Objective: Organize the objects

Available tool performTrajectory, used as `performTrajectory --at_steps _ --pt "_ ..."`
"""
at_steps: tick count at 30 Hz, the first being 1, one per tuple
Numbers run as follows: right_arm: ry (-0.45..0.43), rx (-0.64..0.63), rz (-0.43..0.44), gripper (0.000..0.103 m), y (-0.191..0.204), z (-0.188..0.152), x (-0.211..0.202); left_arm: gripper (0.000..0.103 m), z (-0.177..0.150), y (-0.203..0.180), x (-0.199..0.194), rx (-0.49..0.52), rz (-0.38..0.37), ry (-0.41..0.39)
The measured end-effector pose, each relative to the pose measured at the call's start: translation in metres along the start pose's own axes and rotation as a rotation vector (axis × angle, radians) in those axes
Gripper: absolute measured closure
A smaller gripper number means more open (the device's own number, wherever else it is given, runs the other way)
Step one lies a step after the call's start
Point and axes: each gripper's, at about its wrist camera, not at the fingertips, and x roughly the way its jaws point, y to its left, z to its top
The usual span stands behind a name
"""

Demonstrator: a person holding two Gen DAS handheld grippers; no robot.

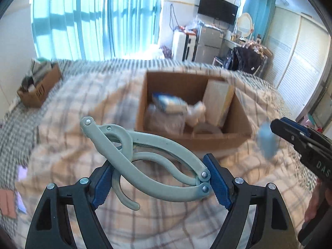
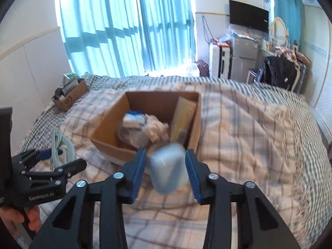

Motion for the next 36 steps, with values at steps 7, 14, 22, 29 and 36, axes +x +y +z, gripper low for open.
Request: performTrajectory --at_steps 7,14,22,29,36 --pt "-0.002 -0.048 0.003 0.076 0.010 0.026 0.019 0.019 0.041 0.006 0.012 -0.015 0.003 -0.029" --pt "0.037 -0.015 0.001 0.076 -0.007 0.019 0.049 0.019 0.051 -0.007 0.049 0.029 -0.013 0.001" --pt "0.056 0.021 -0.011 0.076 -0.030 0.009 0.073 0.009 0.067 -0.021 0.103 0.045 -0.077 0.051" --pt "0.077 0.068 -0.043 0.042 -0.039 -0.008 0.068 0.000 0.074 -0.022 0.115 0.041 -0.056 0.053" --pt "0.111 0.080 -0.037 0.041 -0.029 -0.026 0.058 0.000 0.056 -0.008 0.080 0.053 -0.035 0.034"
